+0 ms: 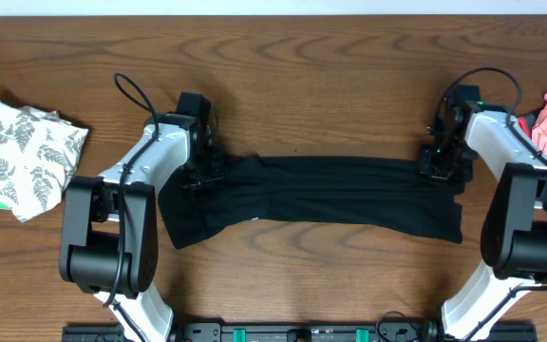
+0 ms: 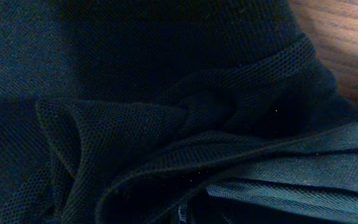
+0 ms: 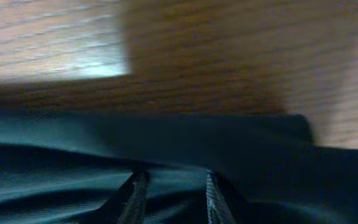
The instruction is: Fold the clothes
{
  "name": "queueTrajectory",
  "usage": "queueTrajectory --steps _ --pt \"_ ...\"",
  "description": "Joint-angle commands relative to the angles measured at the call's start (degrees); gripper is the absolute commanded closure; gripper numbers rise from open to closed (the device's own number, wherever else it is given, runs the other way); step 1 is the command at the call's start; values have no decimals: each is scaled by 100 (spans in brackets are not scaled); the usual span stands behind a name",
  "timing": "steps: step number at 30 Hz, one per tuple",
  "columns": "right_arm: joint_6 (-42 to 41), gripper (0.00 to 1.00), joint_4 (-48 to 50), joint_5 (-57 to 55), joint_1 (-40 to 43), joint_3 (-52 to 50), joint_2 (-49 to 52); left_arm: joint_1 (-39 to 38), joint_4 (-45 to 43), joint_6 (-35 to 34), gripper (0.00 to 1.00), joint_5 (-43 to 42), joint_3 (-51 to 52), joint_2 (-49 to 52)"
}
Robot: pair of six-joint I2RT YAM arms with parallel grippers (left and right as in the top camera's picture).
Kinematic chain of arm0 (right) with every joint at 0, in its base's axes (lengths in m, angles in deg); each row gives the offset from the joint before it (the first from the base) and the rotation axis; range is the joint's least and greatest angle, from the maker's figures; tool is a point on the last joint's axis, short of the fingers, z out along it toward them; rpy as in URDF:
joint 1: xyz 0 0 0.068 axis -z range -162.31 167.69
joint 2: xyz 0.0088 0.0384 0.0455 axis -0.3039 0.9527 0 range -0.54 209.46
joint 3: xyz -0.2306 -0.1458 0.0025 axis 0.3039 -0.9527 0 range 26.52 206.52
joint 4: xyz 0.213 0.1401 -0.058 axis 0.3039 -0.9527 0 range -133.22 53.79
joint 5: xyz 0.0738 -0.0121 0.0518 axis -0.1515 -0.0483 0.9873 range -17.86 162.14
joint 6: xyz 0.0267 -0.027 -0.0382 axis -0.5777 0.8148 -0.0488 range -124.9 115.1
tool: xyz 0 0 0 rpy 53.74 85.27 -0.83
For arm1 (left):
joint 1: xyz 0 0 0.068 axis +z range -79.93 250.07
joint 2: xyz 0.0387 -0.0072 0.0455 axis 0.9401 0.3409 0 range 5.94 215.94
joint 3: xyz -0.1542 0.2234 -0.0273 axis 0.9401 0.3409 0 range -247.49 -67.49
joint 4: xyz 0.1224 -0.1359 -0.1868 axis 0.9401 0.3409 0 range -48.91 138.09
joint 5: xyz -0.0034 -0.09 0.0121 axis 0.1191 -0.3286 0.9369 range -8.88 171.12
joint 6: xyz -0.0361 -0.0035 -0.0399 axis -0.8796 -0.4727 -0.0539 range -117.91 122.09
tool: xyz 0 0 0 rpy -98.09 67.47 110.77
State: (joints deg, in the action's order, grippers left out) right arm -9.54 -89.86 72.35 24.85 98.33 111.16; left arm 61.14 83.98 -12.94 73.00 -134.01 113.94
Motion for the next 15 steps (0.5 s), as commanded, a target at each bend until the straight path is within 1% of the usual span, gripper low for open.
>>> queueTrajectory --steps 1,6,10,12,15 --pt "-160 69 -20 -385 352 -50 -68 190 96 -28 94 713 175 356" --pt "-216 65 24 -358 643 -50 -68 190 101 -28 94 713 175 356" --pt "-50 64 46 79 750 -13 -72 190 101 -28 93 713 177 356" --pt "2 64 -170 179 767 146 -83 190 101 -28 94 713 175 356" --pt "50 63 -776 177 767 651 -160 190 98 -28 94 713 175 356"
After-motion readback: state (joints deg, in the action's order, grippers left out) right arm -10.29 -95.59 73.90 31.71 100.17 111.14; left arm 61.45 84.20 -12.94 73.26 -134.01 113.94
